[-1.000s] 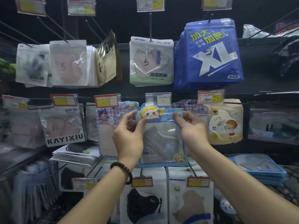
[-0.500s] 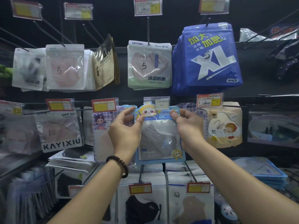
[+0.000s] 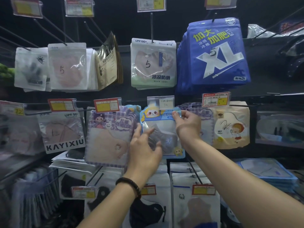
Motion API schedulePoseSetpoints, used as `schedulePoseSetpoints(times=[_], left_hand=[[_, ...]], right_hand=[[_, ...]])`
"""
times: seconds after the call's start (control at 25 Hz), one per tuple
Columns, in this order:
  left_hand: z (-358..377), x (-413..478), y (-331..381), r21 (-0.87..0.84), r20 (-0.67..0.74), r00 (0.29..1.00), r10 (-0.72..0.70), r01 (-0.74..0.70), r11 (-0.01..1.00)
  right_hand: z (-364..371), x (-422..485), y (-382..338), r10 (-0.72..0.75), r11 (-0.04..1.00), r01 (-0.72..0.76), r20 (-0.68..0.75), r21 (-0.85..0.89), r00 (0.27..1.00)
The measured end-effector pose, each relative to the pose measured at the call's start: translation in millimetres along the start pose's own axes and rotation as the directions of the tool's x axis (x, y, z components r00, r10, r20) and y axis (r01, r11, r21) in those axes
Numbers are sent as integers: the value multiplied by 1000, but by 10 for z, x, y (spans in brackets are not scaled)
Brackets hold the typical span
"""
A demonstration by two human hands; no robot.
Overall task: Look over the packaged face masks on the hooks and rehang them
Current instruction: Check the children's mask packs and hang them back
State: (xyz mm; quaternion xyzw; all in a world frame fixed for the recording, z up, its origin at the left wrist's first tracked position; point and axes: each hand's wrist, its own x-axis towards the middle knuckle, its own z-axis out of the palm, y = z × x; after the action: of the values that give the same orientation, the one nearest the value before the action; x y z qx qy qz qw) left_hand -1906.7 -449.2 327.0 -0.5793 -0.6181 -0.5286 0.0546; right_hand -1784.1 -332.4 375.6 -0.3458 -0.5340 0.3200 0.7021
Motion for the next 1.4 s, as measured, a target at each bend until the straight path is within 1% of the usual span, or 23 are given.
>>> schedulePoseSetpoints(times=[0.12,0.2,0.36,0.44,0.52,0.64,0.72,0.8,0.92,1.0,1.08,1.16,1.24,1.32,1.4], left_hand=[[87,-66,-46,27,38,999,-19,18,999],[111,-67,-67,22,27,1000,8,-8,1000],[225,-103,-67,-73,3,994,114,-113,991],[326,-147,4,-120,33,981,194,-188,975],[491,-201,164,-164,93,954,286,-268,949],[799,-279,477,-207,248,891,381,-336,919],[1049,-342,697,-210,351,840,414,-360,909],[1300,-380,900,-172,452,781,432,-399,901],[1690,-353,1172,-49,642,652,403,-490,870],[1962,-297,1254,4,724,594,352,-513,858],[2225,-258,1277,35,756,577,309,-507,861],[2444,-260,1249,70,763,586,272,-494,867],[2605,-265,1207,66,761,587,278,-496,866],[2699,-251,1149,40,768,572,287,-491,870],[2748,-242,1096,23,786,561,260,-446,895]], right_hand=[[7,23,11,-26,998,27,5,-55,1000],[-20,36,30,-57,993,59,26,-101,998],[-239,-43,-16,-114,977,126,75,-175,991],[-475,-115,-55,-158,947,185,118,-264,980],[-830,-212,-37,-155,906,209,172,-368,973],[-1509,-315,104,-134,818,241,235,-523,963],[-2032,-321,159,-99,717,264,281,-644,955],[-2537,-289,171,-28,582,266,307,-769,951],[-3175,-214,243,80,360,238,283,-902,956],[-3436,-171,351,132,281,218,262,-935,956],[-3578,-112,463,162,237,229,271,-944,949],[-3634,-57,588,153,203,264,296,-943,943],[-3643,1,678,139,209,274,306,-939,942],[-3631,67,751,146,220,279,314,-935,938],[-3642,111,811,139,232,283,320,-931,937]])
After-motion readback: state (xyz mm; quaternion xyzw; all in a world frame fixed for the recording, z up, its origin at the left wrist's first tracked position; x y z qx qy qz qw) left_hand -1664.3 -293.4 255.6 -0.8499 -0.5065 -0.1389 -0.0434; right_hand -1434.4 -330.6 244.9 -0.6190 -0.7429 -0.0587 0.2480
